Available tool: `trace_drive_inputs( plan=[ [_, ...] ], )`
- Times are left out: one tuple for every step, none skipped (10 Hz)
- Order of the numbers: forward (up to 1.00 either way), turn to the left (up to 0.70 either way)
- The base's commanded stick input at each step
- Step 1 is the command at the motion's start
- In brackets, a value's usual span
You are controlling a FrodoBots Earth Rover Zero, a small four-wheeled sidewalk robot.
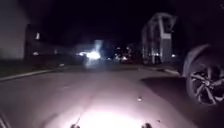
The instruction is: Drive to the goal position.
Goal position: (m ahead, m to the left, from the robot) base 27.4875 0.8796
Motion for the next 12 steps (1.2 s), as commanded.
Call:
trace_drive_inputs(
  plan=[
    [0.7, 0.0],
    [0.7, 0.0],
    [0.7, 0.0],
    [0.7, 0.0],
    [0.7, 0.0],
    [0.7, 0.0],
    [0.7, -0.35],
    [0.7, -0.24],
    [0.7, -0.13],
    [0.7, -0.07],
    [0.7, -0.01],
    [0.7, 0.0]
  ],
)
